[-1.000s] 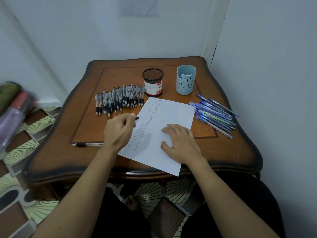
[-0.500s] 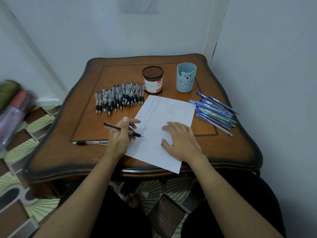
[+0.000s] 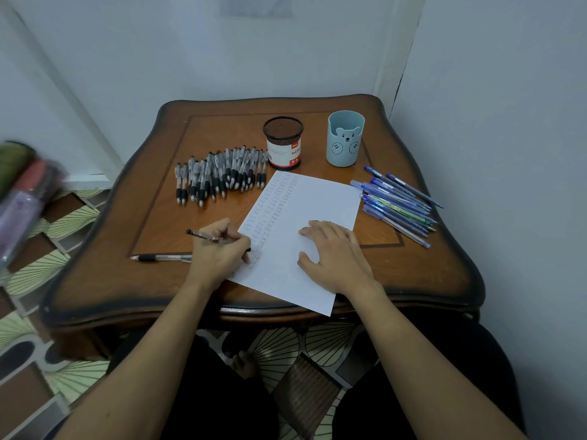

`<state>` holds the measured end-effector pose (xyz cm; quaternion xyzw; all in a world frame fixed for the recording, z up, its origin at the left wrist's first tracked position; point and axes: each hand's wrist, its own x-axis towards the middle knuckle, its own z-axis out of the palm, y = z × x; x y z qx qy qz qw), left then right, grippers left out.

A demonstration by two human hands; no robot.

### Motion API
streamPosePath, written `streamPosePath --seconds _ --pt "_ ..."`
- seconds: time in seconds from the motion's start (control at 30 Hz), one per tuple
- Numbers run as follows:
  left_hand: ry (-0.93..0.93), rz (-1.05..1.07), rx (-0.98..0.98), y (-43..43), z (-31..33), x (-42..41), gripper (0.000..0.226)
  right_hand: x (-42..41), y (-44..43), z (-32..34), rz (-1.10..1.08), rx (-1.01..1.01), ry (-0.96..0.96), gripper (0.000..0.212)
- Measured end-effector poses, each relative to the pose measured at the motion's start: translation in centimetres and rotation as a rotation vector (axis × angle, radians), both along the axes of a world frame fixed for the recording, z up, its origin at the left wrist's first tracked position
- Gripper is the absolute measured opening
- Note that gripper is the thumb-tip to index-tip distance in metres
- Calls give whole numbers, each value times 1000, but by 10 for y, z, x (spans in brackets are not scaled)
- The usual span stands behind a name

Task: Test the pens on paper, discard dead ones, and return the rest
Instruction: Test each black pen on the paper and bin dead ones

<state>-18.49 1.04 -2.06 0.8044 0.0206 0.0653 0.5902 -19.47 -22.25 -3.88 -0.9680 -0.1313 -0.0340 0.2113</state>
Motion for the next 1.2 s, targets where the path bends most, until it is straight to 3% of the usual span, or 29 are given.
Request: streamPosePath --seconds 0.07,0.17,0.3,0.5,0.6,0.73,0.97,1.2 --pt "6 52 37 4 -6 1 33 0 0 -1 2 -1 -1 48" --pt "-24 43 133 6 -9 2 26 0 0 -1 2 -1 1 49" --pt "-31 53 172 3 -6 1 43 1 0 -2 -1 -8 -8 48" --pt "-94 12 232 3 -5 0 33 0 0 -1 -2 0 -16 47" --pt "-64 6 233 7 -7 2 27 0 0 -1 -2 -3 -13 47" --pt "-79 15 233 2 -3 0 45 1 0 -2 -3 -10 -15 48" --pt "-76 -20 218 2 -3 -1 39 2 0 -3 -6 -12 -14 48" --pt "-95 10 234 -1 -3 -1 50 1 0 -1 -4 -8 -9 48"
